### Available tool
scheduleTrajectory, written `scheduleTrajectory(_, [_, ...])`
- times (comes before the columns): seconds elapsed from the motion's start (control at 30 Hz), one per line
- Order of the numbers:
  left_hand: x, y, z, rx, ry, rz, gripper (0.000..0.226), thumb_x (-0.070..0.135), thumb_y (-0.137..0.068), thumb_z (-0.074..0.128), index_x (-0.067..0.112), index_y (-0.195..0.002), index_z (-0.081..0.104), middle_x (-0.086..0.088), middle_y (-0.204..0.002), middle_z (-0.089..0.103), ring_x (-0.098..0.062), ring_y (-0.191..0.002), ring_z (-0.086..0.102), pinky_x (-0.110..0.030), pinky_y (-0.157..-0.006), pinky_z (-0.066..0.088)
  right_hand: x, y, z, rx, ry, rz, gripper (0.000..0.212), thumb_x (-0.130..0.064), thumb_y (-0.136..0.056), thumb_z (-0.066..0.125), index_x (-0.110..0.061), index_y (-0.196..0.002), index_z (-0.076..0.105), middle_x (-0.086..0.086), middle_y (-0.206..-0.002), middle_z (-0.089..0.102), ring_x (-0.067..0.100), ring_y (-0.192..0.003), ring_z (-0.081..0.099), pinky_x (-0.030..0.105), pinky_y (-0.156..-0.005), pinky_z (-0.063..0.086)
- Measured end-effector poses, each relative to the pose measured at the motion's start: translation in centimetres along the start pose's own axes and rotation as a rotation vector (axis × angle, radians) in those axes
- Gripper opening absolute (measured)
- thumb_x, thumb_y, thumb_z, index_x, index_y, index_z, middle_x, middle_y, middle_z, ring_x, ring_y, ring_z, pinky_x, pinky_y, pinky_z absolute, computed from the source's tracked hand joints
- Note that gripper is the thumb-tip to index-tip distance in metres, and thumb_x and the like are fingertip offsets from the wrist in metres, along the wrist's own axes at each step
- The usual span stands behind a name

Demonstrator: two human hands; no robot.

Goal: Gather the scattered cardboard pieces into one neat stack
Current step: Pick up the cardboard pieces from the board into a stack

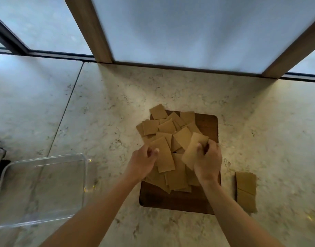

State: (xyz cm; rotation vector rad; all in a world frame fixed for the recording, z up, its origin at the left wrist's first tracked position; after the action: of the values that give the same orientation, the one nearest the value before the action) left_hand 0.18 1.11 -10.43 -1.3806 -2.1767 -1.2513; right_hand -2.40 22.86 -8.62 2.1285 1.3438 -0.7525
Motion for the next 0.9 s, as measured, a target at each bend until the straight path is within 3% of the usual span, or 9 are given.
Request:
scheduleTrajectory(0.1, [0.7,0.4,-0.5,-0.018,0.133,0.027,0.038,0.06,-0.099,0.052,0.025,-0.088,0.06,0.001,-0.083,0.07,-0.012,-0.069,0.065,-0.026,-0.062,0.048,-0.6,0.7,-1.1,0.042,-0.137,-0.04,0.022,-0.031,-0.106,0.054,-0.012,-0.105,0.064,-0.004,-0.092,0.06,0.015,-0.079,0.057,0.023,-0.067,0.04])
scheduleTrajectory(0.2, [1.4,1.5,-0.8,-0.193,0.33,0.067,0.038,0.07,-0.088,0.06,0.034,-0.099,0.067,0.006,-0.092,0.075,-0.006,-0.07,0.072,-0.02,-0.057,0.054,-1.5,2.0,-0.1,-0.272,-0.325,0.064,0.028,-0.039,-0.104,0.053,-0.017,-0.09,0.065,-0.006,-0.075,0.062,0.011,-0.066,0.058,0.025,-0.06,0.044])
scheduleTrajectory(0.3, [0.5,2.1,-0.4,-0.223,0.437,-0.003,0.031,0.058,-0.091,0.069,0.034,-0.111,0.07,0.01,-0.1,0.077,-0.006,-0.087,0.074,-0.024,-0.07,0.062,-2.7,4.3,2.8,-0.577,-0.265,0.058,0.033,-0.04,-0.105,0.051,-0.02,-0.087,0.07,-0.006,-0.072,0.066,0.009,-0.065,0.063,0.028,-0.062,0.052])
scheduleTrajectory(0.4, [-1.6,2.4,-1.2,-0.095,0.576,-0.134,0.005,0.034,-0.101,0.065,0.036,-0.105,0.065,0.004,-0.092,0.081,-0.019,-0.083,0.079,-0.038,-0.073,0.067,-3.7,5.1,4.9,-0.342,0.023,0.039,0.033,-0.05,-0.099,0.056,-0.024,-0.116,0.068,0.0,-0.113,0.067,0.011,-0.099,0.064,0.029,-0.084,0.053])
scheduleTrajectory(0.47, [-2.8,2.7,-1.9,-0.099,0.745,-0.178,0.01,0.019,-0.104,0.059,0.025,-0.112,0.061,-0.011,-0.093,0.083,-0.035,-0.081,0.08,-0.048,-0.072,0.067,-3.9,5.2,5.5,-0.313,0.311,0.005,0.062,-0.057,-0.088,0.07,-0.021,-0.136,0.053,0.004,-0.13,0.052,0.021,-0.12,0.052,0.033,-0.096,0.049])
scheduleTrajectory(0.53, [-3.7,2.6,-2.6,-0.091,0.775,-0.154,0.013,0.014,-0.104,0.055,0.016,-0.117,0.056,-0.014,-0.086,0.082,-0.037,-0.071,0.078,-0.046,-0.066,0.066,-3.9,5.0,5.8,-0.347,0.376,-0.028,0.062,-0.052,-0.083,0.078,-0.021,-0.13,0.052,0.003,-0.126,0.052,0.02,-0.116,0.052,0.035,-0.099,0.05])
scheduleTrajectory(0.7, [-2.6,1.4,-2.5,-0.031,0.737,-0.177,0.031,0.041,-0.096,0.07,0.018,-0.113,0.058,-0.004,-0.07,0.074,-0.02,-0.051,0.067,-0.032,-0.051,0.059,-2.9,3.7,3.8,-0.197,-0.036,0.078,0.017,-0.034,-0.096,0.071,-0.021,-0.106,0.068,-0.013,-0.096,0.069,0.001,-0.083,0.062,0.007,-0.057,0.045])
scheduleTrajectory(0.83, [0.7,0.4,-0.3,-0.102,0.465,-0.123,0.024,0.06,-0.087,0.073,0.04,-0.094,0.062,0.012,-0.084,0.072,-0.003,-0.068,0.07,-0.02,-0.054,0.052,-2.7,4.4,3.7,-0.505,-0.292,0.108,0.013,-0.033,-0.102,0.061,-0.034,-0.092,0.07,-0.013,-0.094,0.074,0.005,-0.092,0.071,0.02,-0.079,0.057])
scheduleTrajectory(0.9, [1.3,-0.2,0.5,-0.106,0.498,-0.173,0.013,0.051,-0.092,0.07,0.039,-0.096,0.071,0.009,-0.095,0.075,-0.014,-0.087,0.07,-0.031,-0.068,0.053,-2.3,3.2,3.0,-0.354,-0.126,-0.007,0.018,-0.037,-0.104,0.055,-0.031,-0.093,0.068,-0.009,-0.094,0.072,0.009,-0.092,0.07,0.023,-0.076,0.054])
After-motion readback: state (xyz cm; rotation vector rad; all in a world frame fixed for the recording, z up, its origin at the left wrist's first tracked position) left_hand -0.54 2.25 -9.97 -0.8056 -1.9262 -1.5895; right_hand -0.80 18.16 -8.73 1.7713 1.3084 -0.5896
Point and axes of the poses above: each hand's wrist, its own y-axis away from the middle knuckle, its own z-axis out of the palm, x = y × z, the point moved 2 cm from there along -y, towards the middle knuckle
